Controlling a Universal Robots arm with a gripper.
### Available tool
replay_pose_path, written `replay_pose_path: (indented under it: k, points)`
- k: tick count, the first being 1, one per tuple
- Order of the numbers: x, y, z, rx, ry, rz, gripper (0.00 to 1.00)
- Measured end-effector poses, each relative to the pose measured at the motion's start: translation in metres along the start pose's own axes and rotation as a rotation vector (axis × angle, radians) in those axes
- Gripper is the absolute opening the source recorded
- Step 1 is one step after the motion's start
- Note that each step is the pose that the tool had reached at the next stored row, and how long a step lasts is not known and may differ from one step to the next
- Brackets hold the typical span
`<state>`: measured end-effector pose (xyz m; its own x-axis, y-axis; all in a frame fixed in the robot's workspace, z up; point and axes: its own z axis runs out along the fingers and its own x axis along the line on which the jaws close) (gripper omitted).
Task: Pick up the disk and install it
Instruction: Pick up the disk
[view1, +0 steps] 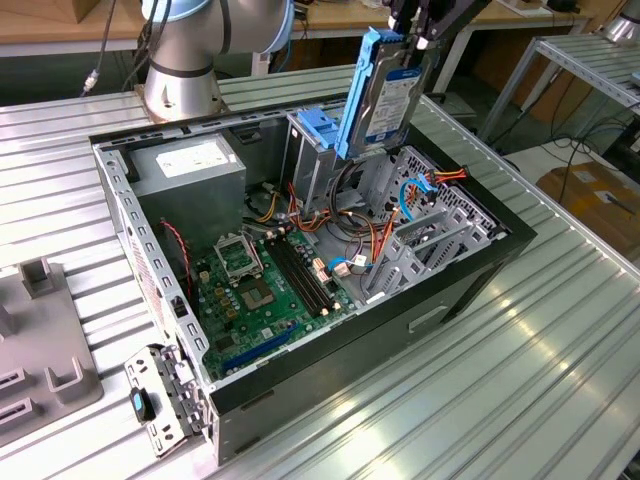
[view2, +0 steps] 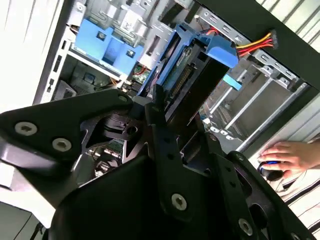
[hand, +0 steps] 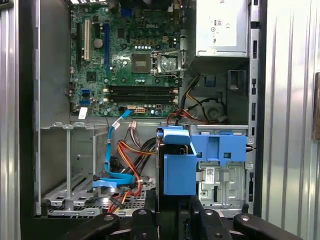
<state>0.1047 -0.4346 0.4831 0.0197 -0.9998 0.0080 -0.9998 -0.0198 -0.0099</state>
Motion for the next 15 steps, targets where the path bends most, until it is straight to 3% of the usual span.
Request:
replay_pose_path:
  k: [1, 4, 7, 10, 15]
  points:
    - [0.0036, 0.0001, 0.0, 0.0, 0.0, 0.0, 0.35]
    - [0.0262, 0.0005, 0.0002, 0.0, 0.0, 0.0, 0.35]
    - [0.0392, 0.0008, 0.0003, 0.0, 0.0, 0.0, 0.35]
    - [0.0603, 0.0012, 0.0004, 0.0, 0.0001, 0.0, 0.35]
    - [0.0799, 0.0016, 0.0006, 0.0, 0.0, 0.0, 0.35]
